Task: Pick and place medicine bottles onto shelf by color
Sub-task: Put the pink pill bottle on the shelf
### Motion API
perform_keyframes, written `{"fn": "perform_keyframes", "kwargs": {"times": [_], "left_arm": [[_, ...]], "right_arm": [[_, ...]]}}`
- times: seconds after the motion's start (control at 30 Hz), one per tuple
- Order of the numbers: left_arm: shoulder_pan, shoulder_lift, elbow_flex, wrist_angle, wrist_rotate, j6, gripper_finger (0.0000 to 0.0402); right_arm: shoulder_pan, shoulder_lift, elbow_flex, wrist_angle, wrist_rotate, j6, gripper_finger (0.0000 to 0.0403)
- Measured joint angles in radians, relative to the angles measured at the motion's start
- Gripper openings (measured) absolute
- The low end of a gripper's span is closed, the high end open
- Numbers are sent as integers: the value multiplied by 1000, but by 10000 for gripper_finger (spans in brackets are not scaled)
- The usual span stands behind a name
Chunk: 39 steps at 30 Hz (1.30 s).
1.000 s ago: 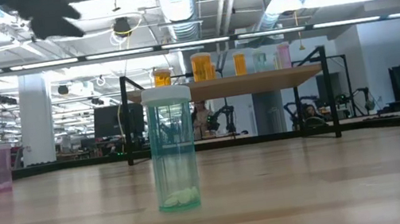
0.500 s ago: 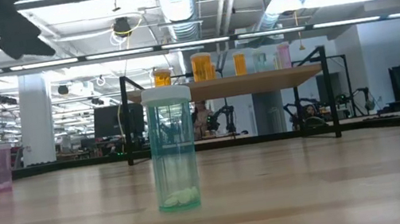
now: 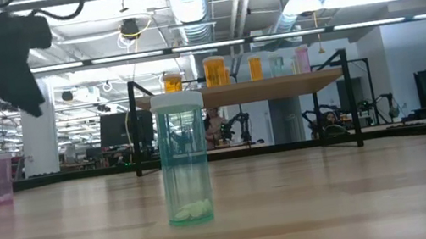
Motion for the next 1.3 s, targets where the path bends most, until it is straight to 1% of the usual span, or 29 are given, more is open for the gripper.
{"fn": "perform_keyframes", "kwargs": {"times": [0.2, 0.37, 0.53, 0.7, 0.93, 1.0, 1.13, 1.3], "left_arm": [[-124, 120, 0, -63, -56, -217, 304], [-207, 193, 0, -92, -32, -341, 304], [-275, 231, 0, -119, -31, -430, 304], [-306, 238, 0, -115, -15, -454, 304], [-310, 242, -1, -125, -13, -486, 304], [-309, 243, -20, -120, -7, -499, 304], [-309, 243, -75, -82, 52, -507, 304], [-309, 242, -95, -35, 38, -504, 304]], "right_arm": [[5, 0, 0, 0, 0, 0, 260], [5, 0, 0, 0, 0, 0, 260], [5, 0, 0, 3, 0, 0, 260], [5, 0, 0, 3, 0, 0, 260], [5, 0, 0, 3, 0, 1, 260], [5, 0, 0, 3, 0, 1, 260], [5, 0, 0, 3, 0, 1, 260], [5, 0, 1, 3, 0, 1, 260]]}}
